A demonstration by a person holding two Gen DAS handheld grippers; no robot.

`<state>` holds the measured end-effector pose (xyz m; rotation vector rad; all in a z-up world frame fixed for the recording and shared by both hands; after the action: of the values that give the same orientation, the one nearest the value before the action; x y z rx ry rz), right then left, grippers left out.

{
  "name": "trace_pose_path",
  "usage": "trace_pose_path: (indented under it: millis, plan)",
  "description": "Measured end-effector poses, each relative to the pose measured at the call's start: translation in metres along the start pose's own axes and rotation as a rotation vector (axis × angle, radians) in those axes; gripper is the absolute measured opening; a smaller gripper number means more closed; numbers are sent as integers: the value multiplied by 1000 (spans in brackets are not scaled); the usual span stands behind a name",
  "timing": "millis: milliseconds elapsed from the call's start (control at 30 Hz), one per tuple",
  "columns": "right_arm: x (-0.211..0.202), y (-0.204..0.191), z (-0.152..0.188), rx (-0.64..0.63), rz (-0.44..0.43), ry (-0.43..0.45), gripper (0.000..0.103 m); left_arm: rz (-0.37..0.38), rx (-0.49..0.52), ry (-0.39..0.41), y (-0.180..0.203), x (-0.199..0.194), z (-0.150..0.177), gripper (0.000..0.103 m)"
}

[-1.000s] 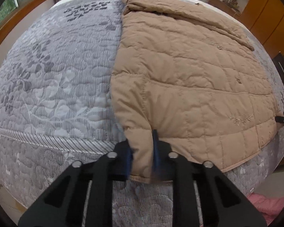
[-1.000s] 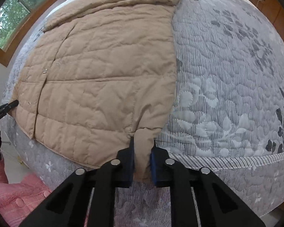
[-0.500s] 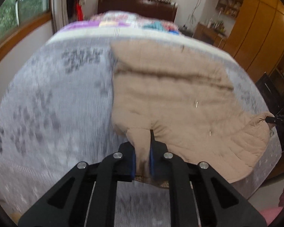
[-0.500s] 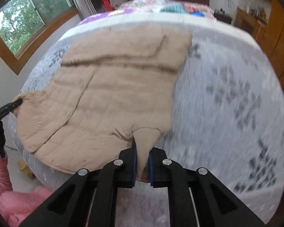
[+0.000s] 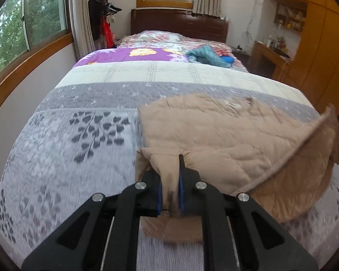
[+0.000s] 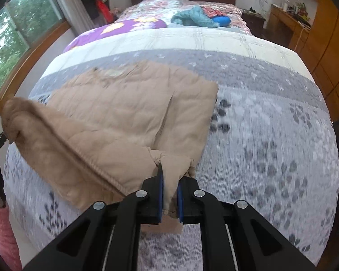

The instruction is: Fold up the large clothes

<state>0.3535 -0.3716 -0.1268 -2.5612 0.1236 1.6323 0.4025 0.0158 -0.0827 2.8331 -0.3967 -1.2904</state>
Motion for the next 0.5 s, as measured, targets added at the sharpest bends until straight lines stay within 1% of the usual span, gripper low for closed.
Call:
trace_pose_path:
  millis: [167, 267, 433, 500]
  plan:
    - [39, 7, -51, 28, 5, -43, 10, -36, -48, -58, -9, 56, -27, 10]
    - [62, 7, -73, 34, 11, -63, 10, -67, -44, -83, -11, 87, -41, 10]
    - [92, 11, -96, 70, -17, -89, 10, -93, -54, -149, -15, 128, -48, 11]
    - [100, 14, -100, 88, -30, -95, 12, -90, -65, -177, -18, 142, -49, 13]
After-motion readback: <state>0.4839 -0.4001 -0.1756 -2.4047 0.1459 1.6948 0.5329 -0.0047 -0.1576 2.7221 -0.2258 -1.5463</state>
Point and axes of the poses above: each gripper's, at about its wrist camera, not at the fingertips, and x roughly the way its jaws point, y to its right, z to its underside, the point moved 10 cm from there along x, roughly the way its jaws point, and after that the axes turned 5 degrees about z, right-handed, at the moved point
